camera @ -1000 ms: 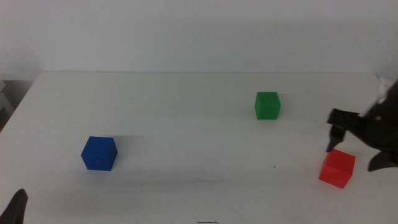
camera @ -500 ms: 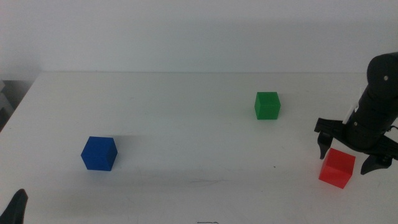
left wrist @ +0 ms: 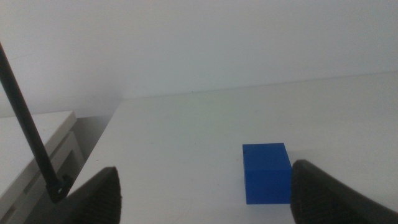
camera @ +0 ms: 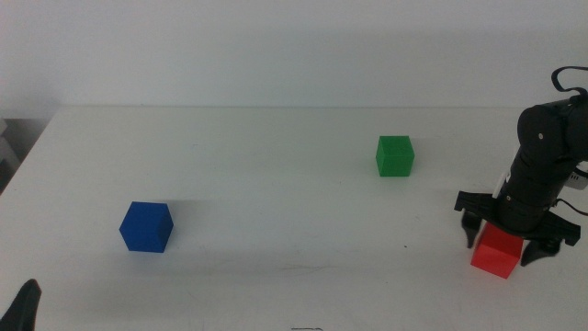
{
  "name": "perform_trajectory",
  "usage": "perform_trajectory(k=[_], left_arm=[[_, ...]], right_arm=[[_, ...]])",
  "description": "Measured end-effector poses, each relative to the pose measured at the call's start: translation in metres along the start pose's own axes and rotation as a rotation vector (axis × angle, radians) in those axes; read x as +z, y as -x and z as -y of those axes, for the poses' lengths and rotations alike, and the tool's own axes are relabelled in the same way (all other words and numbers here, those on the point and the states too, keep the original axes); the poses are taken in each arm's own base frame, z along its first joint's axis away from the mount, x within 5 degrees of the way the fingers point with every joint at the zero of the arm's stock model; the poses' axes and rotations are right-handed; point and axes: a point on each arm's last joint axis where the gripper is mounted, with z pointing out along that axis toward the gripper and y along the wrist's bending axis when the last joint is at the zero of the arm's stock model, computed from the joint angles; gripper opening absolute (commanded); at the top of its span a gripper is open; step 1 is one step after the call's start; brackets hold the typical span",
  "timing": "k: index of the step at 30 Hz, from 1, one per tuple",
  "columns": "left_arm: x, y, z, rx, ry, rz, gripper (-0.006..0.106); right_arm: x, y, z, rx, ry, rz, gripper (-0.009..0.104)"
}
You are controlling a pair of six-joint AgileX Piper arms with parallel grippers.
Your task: Stack red cubes first, then green, then blue cubes in a specific spot.
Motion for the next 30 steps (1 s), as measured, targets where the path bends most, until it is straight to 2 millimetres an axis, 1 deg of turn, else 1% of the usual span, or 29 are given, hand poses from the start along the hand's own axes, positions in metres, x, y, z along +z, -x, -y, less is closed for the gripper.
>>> perform_trajectory(k=[1,2,3,6,8,10,14,16,19,22,25,28,30], left_arm=[[0.0,0.0,0.0,0.0,0.0,0.0,0.092],[0.0,0.0,0.0,0.0,0.0,0.0,0.092],[0.0,0.0,0.0,0.0,0.0,0.0,0.092],[0.0,0.0,0.0,0.0,0.0,0.0,0.092],[0.0,0.0,0.0,0.0,0.0,0.0,0.092],[0.0,0.0,0.0,0.0,0.0,0.0,0.092],[0.0,0.0,0.0,0.0,0.0,0.0,0.092],[0.0,0.0,0.0,0.0,0.0,0.0,0.092],[0.0,0.0,0.0,0.0,0.0,0.0,0.092],[0.0,0.0,0.0,0.0,0.0,0.0,0.092],[0.0,0.0,0.0,0.0,0.0,0.0,0.092],[0.0,0.0,0.0,0.0,0.0,0.0,0.092],[0.0,0.0,0.0,0.0,0.0,0.0,0.092]], right_arm=[[0.0,0.0,0.0,-0.008,-0.002,0.003,0.02],[0.0,0.0,0.0,-0.014,-0.002,0.004,0.006],[-0.001,0.001,0.0,-0.024,-0.001,0.007,-0.002],[-0.006,-0.001,-0.001,-0.063,0.005,0.017,-0.001],[-0.014,-0.005,-0.005,-0.089,0.013,0.028,-0.001],[-0.027,-0.014,-0.014,-0.13,0.023,0.041,-0.001],[-0.055,-0.032,-0.051,-0.223,0.054,0.058,-0.001],[-0.069,-0.043,-0.076,-0.28,0.074,0.065,-0.001],[-0.084,-0.056,-0.114,-0.345,0.1,0.076,-0.001],[-0.083,-0.072,-0.15,-0.397,0.107,0.067,-0.001],[-0.074,-0.084,-0.18,-0.43,0.099,0.051,-0.001],[-0.058,-0.095,-0.202,-0.45,0.081,0.027,-0.001],[-0.047,-0.1,-0.213,-0.457,0.078,0.006,-0.001]])
